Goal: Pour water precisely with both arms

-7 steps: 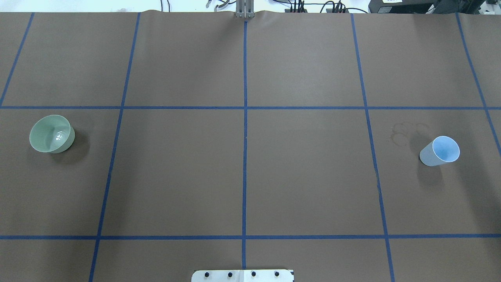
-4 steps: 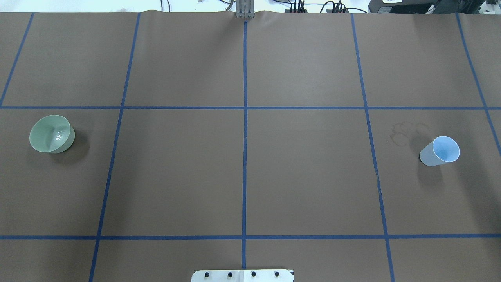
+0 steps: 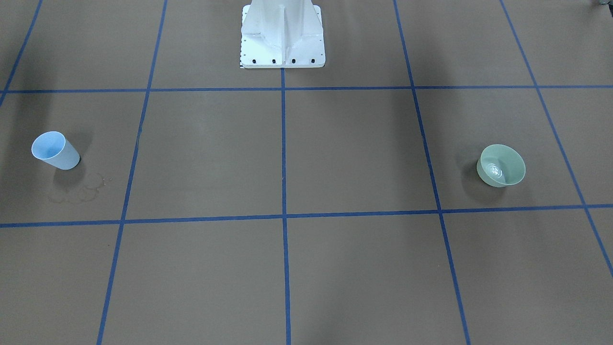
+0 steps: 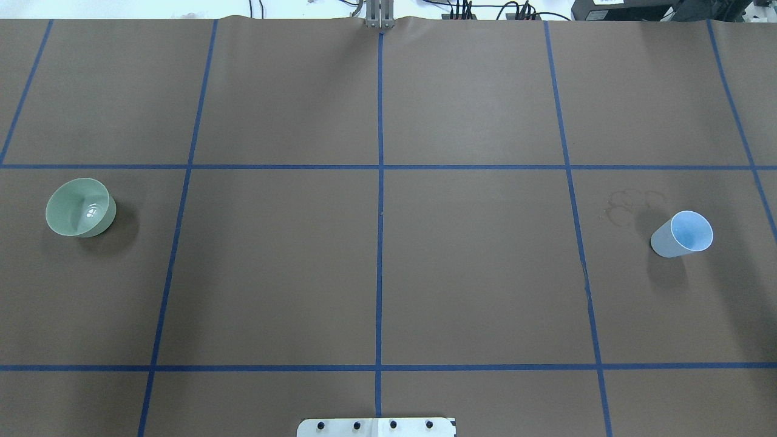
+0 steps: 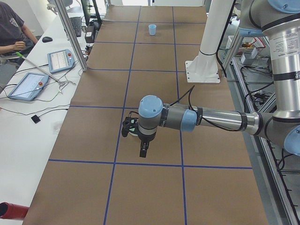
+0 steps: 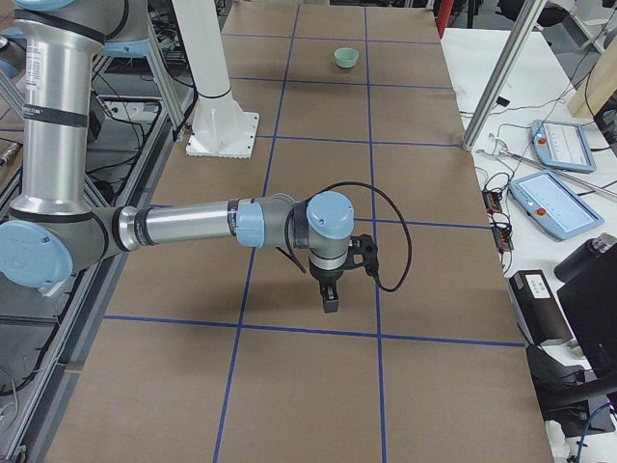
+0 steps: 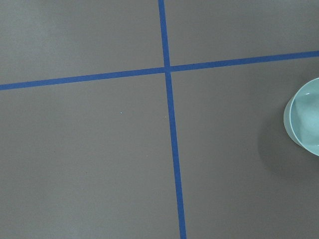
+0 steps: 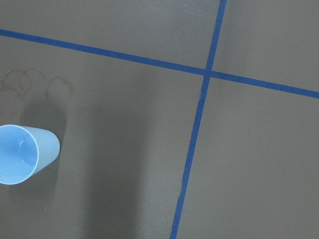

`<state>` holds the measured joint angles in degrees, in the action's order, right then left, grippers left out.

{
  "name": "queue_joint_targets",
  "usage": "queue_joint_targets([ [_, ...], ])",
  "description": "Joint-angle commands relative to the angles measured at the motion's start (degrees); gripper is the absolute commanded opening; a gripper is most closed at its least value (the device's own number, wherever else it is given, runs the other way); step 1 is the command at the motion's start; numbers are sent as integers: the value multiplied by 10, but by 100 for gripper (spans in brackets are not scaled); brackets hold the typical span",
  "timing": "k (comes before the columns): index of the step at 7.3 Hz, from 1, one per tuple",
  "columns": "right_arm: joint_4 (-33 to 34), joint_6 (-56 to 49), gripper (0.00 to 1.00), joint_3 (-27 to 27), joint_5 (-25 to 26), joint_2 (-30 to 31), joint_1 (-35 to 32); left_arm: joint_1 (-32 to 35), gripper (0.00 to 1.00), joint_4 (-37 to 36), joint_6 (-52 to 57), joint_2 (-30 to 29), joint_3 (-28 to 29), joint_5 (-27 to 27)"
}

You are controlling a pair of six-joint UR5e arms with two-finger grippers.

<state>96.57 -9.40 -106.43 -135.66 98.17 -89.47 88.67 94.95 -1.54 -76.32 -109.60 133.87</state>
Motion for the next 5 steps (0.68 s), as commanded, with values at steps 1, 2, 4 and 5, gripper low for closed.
queue_joint_targets([
  [1, 0, -1, 100, 3, -3, 0, 1, -22, 100, 14, -2, -3, 4, 17],
  [2, 0, -1, 100, 3, -10, 0, 1, -80, 100, 13, -16, -22, 7, 14],
  [4, 0, -1, 100, 5, -11, 0, 1, -116, 100, 15, -78, -40, 16, 14],
  [5, 1, -1, 100, 5, -13, 0, 1, -143, 100, 22, -79, -65, 44, 14],
])
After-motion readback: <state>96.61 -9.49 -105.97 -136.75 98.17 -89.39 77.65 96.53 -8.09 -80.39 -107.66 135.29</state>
